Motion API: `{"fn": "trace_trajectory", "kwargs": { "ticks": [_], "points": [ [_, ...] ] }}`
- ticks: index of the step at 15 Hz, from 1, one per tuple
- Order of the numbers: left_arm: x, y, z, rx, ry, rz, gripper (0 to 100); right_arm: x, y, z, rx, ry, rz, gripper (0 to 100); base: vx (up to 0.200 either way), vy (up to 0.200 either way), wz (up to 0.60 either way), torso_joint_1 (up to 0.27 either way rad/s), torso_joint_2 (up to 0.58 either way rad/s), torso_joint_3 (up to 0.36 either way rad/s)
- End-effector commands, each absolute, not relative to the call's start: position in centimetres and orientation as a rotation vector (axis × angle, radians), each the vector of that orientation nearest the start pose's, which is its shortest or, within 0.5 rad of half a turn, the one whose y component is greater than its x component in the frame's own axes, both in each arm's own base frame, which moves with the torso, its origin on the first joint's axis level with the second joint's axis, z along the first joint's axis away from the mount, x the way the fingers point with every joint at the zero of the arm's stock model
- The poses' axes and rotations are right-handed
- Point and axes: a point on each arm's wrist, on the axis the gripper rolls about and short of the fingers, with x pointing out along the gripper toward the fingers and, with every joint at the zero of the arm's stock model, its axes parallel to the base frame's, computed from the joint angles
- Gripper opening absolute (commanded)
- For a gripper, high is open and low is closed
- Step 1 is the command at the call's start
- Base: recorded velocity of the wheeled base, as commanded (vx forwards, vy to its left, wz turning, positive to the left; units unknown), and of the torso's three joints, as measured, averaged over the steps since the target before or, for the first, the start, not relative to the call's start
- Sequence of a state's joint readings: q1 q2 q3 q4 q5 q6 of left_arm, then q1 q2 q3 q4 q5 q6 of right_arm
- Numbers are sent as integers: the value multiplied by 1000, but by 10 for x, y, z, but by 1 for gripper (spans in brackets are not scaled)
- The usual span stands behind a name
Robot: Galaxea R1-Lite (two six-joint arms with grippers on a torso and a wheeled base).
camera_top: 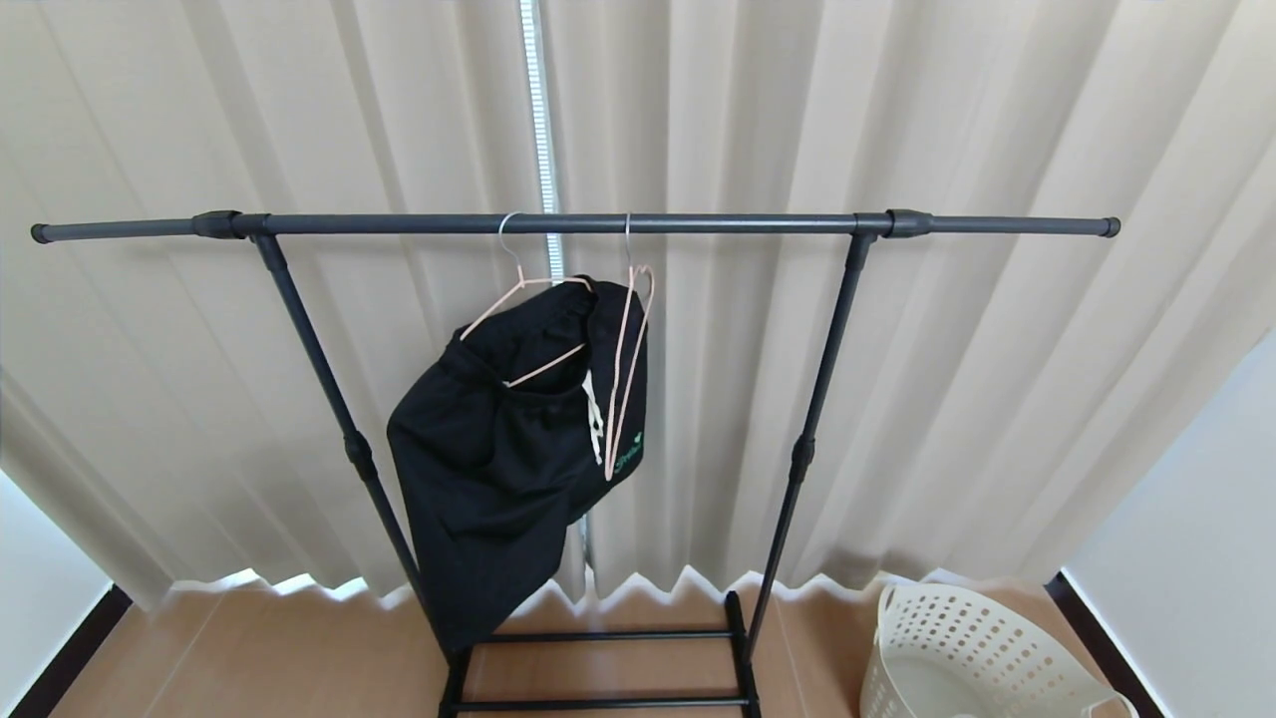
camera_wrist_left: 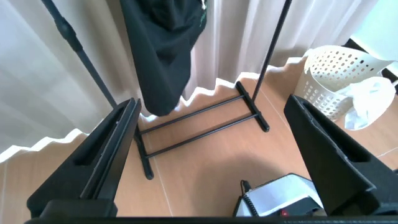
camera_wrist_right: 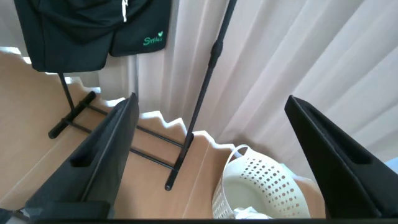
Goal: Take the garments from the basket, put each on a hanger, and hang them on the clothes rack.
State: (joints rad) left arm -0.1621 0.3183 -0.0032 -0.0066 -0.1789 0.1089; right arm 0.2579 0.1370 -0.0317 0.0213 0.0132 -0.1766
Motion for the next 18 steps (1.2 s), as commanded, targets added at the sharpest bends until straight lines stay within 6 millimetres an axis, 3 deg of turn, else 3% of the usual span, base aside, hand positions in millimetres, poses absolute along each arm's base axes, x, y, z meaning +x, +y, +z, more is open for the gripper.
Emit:
{"fn": "trace_trajectory", "kwargs": {
  "ticks": [1, 5, 9, 18],
  "points": [
    [-5, -3, 78, 99, 231, -339, 100, -17, -4, 80, -173, 68, 258, 100, 0, 0, 0, 0, 0, 0],
    [-8, -3, 78, 91, 207, -219, 100, -17, -2, 79, -131, 85, 138, 100, 0, 0, 0, 0, 0, 0],
    [-18, -3, 77, 62, 78, -193, 100, -21, 0, 78, -121, 50, 40, 100, 0, 0, 0, 0, 0, 0],
    [-23, -1, 75, 41, 11, -65, 100, -24, -1, 76, -28, 16, -35, 100, 0, 0, 0, 0, 0, 0]
  ]
}}
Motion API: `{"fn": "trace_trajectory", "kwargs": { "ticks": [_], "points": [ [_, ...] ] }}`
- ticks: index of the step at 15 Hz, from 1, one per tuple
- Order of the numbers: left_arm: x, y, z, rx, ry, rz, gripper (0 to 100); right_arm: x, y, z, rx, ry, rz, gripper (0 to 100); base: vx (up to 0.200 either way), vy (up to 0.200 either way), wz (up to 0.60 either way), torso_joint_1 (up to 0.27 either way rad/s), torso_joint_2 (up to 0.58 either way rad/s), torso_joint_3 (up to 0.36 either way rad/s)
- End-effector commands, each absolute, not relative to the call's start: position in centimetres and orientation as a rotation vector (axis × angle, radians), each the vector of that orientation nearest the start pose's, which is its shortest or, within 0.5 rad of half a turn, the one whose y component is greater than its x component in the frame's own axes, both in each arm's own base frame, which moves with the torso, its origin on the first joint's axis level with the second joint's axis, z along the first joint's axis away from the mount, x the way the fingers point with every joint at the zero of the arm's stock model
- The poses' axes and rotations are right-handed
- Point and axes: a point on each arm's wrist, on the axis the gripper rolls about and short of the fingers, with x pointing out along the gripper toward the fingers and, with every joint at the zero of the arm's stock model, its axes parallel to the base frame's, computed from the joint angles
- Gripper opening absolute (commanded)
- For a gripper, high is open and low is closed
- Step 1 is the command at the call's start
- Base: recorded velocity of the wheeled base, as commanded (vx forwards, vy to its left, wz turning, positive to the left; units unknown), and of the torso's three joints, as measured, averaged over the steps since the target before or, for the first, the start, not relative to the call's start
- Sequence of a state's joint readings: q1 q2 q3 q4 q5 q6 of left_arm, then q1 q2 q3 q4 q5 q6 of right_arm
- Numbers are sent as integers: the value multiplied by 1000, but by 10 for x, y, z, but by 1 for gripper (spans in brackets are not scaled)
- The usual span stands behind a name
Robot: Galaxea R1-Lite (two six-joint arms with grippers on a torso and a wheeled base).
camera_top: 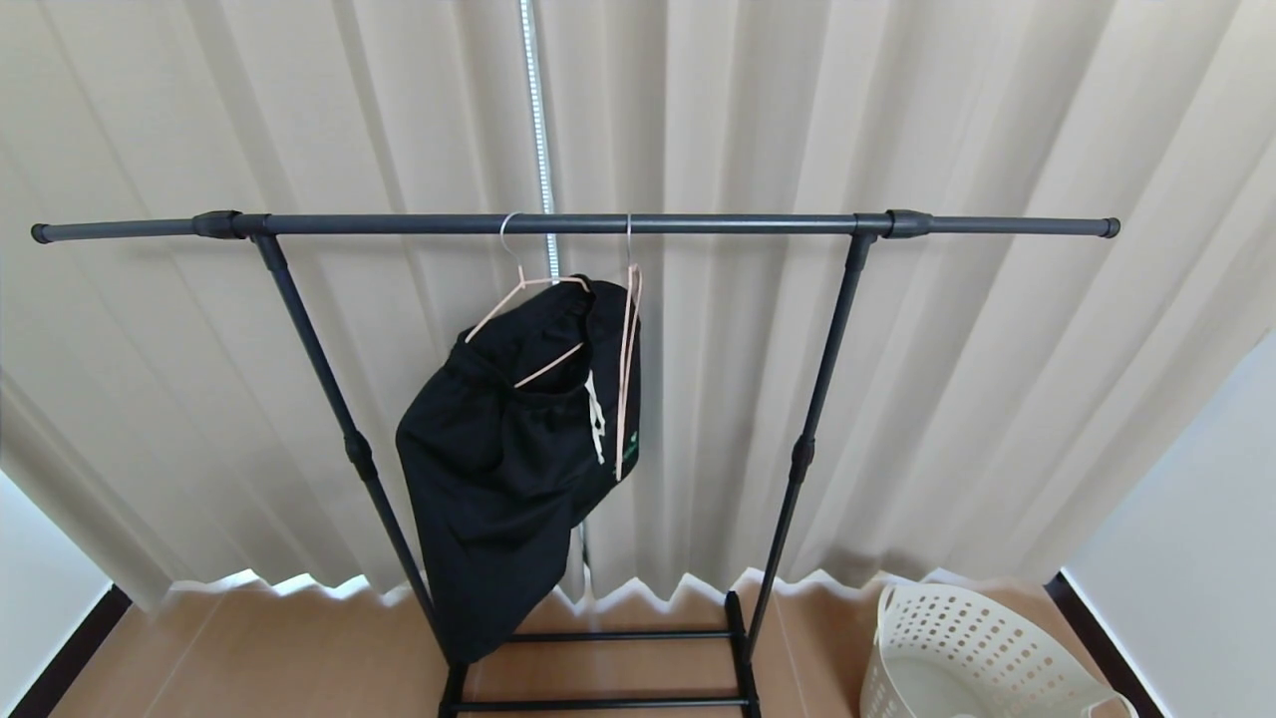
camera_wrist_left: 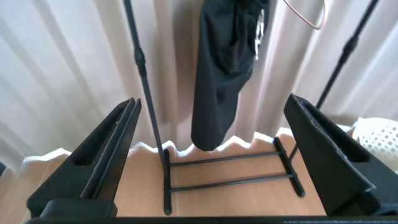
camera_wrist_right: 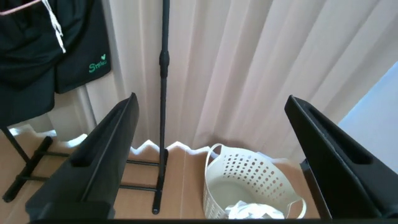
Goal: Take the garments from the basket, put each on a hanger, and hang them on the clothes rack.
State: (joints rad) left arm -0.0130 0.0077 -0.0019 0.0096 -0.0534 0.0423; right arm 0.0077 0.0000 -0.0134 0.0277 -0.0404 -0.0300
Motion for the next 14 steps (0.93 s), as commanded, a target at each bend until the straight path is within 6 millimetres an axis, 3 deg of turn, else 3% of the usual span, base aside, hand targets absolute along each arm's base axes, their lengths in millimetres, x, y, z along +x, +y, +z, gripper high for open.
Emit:
{"fn": "trace_trajectory", "kwargs": {
  "ticks": [1, 8, 14],
  "points": [
    [-23, -1, 75, 40, 11, -72, 100, -24, -1, 76, -22, 14, -35, 100, 0, 0, 0, 0, 0, 0],
    [-23, -2, 76, 21, 9, -126, 100, -25, 1, 76, -19, 32, 46, 100, 0, 0, 0, -8, 11, 11],
    [-23, -3, 76, 25, 9, -144, 100, -25, 1, 76, -13, 32, 49, 100, 0, 0, 0, -145, 340, 188]
  ]
}}
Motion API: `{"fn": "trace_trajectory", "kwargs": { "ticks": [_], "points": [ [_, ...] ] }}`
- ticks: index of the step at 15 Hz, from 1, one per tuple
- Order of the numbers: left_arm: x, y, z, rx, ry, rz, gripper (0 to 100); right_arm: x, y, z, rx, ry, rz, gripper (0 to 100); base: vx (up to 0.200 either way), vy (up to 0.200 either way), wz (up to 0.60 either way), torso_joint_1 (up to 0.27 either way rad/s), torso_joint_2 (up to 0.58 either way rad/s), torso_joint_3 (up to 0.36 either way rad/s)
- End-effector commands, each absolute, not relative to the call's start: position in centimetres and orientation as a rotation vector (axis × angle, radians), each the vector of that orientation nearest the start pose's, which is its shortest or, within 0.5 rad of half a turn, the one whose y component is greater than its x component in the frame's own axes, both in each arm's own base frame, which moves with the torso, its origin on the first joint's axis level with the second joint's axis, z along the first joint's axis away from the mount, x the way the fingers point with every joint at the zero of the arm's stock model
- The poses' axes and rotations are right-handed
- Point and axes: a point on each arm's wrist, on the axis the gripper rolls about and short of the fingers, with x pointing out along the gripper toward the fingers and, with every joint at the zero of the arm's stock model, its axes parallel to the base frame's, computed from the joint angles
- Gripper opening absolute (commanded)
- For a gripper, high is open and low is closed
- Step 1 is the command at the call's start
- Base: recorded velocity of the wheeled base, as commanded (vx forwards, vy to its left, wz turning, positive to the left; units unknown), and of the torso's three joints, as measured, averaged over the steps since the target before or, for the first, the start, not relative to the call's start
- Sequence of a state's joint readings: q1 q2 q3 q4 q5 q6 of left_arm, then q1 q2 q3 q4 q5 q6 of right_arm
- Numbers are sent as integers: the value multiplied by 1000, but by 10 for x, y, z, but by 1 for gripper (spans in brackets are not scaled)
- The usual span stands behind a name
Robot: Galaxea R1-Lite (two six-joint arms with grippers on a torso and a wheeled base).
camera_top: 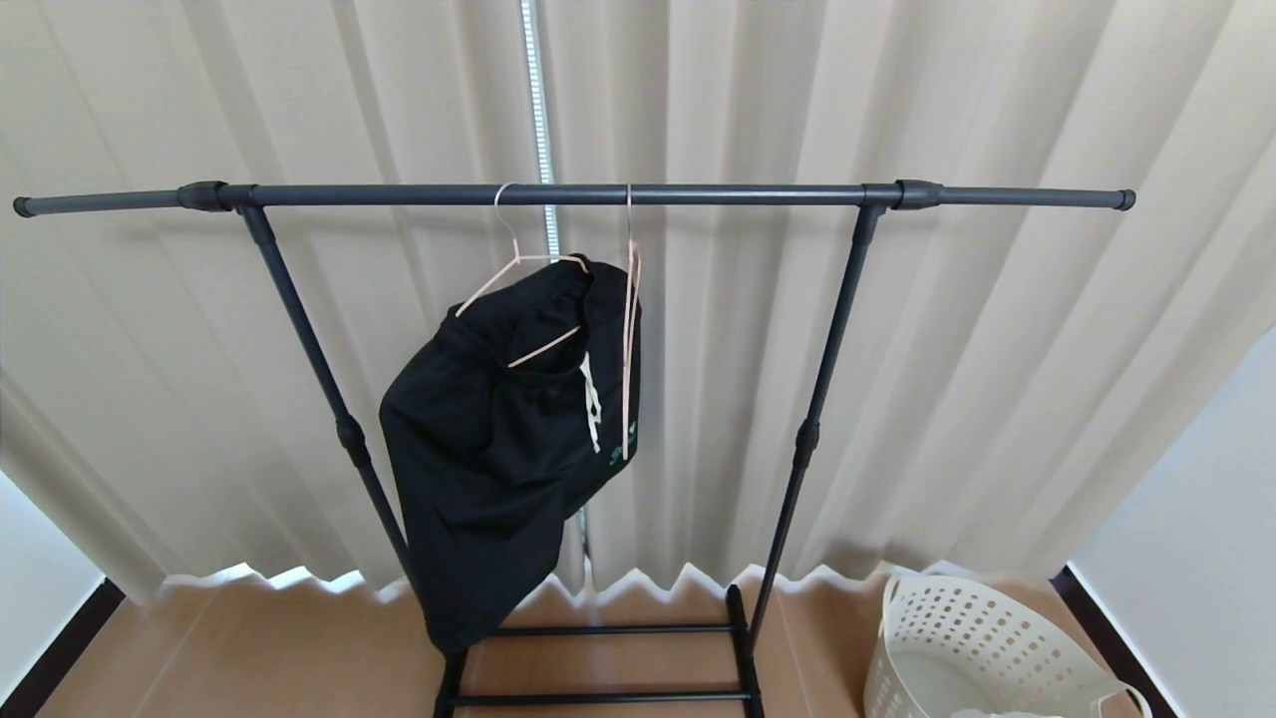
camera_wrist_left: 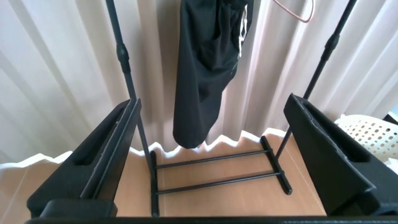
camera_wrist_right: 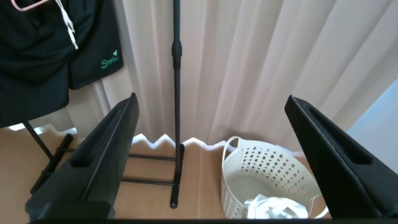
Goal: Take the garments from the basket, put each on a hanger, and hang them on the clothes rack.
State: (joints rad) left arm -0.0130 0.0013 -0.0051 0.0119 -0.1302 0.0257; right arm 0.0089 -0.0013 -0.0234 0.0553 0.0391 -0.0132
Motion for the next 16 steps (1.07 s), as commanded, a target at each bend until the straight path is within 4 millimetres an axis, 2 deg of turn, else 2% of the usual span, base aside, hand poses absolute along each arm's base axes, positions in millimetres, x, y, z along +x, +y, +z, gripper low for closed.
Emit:
{"fn": "trace_trajectory", "kwargs": {
  "ticks": [1, 6, 16],
  "points": [
    [-23, -3, 76, 25, 9, -144, 100, -25, 1, 76, -12, 32, 49, 100, 0, 0, 0, -159, 359, 217],
    [-23, -3, 76, 25, 9, -144, 100, -25, 1, 76, -10, 32, 49, 100, 0, 0, 0, -168, 408, 243],
    [-23, -3, 76, 25, 9, -144, 100, -25, 1, 76, -10, 30, 48, 100, 0, 0, 0, -204, 537, 333]
  ]
}}
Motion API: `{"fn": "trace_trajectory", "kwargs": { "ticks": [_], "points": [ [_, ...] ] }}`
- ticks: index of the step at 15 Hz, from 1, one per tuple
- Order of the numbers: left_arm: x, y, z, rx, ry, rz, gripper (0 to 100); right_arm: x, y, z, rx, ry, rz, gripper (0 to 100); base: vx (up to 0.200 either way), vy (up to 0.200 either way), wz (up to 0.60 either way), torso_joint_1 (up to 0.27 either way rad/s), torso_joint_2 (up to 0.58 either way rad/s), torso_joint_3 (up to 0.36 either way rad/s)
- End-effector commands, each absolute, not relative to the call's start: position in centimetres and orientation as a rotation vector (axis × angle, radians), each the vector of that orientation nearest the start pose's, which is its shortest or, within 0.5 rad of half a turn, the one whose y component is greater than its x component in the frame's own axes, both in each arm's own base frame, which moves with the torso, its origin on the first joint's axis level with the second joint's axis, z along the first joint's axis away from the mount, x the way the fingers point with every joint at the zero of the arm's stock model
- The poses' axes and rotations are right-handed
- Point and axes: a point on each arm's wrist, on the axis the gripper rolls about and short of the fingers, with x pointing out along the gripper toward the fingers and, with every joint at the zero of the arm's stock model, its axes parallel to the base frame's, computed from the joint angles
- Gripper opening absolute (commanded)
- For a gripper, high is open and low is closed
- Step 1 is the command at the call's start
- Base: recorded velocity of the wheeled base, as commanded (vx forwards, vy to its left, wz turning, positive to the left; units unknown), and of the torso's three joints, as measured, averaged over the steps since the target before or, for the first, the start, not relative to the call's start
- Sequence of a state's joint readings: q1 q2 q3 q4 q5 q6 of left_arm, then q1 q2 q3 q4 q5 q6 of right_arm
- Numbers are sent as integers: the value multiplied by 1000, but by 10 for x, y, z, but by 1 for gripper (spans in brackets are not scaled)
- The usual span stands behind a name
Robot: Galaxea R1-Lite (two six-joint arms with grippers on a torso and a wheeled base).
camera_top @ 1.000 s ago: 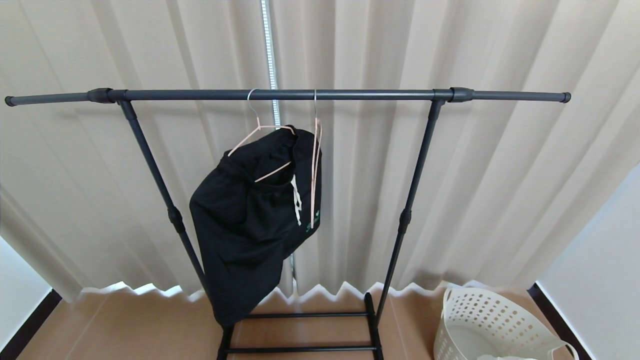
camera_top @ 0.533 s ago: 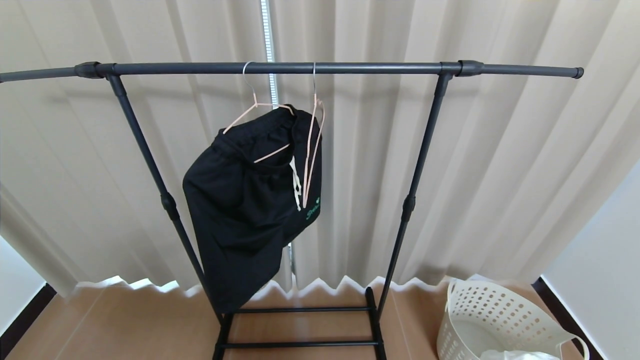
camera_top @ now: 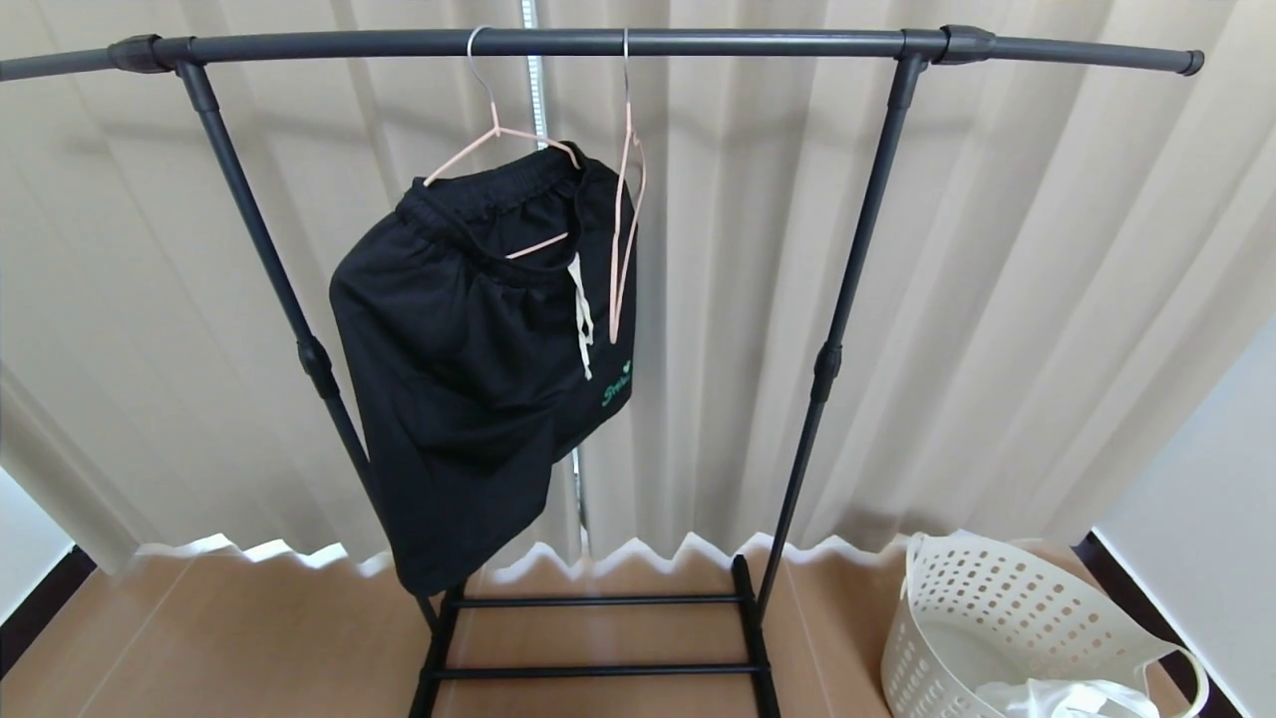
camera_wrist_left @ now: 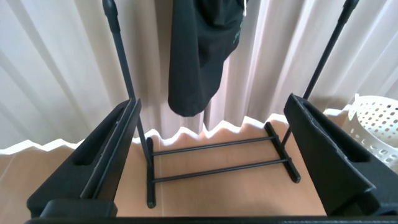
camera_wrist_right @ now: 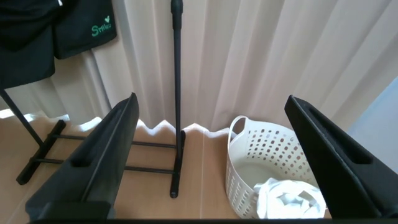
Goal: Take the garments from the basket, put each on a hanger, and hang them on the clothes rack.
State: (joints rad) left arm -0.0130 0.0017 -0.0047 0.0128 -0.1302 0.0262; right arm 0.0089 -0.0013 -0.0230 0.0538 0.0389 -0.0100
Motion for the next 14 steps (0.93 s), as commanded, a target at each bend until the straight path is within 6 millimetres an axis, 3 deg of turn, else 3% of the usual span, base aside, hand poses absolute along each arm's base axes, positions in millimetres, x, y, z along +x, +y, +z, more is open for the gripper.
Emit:
{"fn": "trace_trajectory", "kwargs": {
  "ticks": [1, 9, 12, 14],
  "points": [
    [-23, -3, 76, 25, 9, -144, 100, -25, 1, 76, -10, 32, 49, 100, 0, 0, 0, -163, 510, 330],
    [-23, -3, 76, 25, 9, -144, 100, -25, 1, 76, -10, 30, 48, 100, 0, 0, 0, -132, 478, 346],
    [-23, -3, 76, 25, 9, -143, 100, -25, 1, 76, -10, 32, 48, 100, 0, 0, 0, -27, 158, 123],
    [-23, -3, 76, 25, 9, -144, 100, -25, 1, 76, -10, 32, 48, 100, 0, 0, -600, -7, 36, 32]
  ]
}}
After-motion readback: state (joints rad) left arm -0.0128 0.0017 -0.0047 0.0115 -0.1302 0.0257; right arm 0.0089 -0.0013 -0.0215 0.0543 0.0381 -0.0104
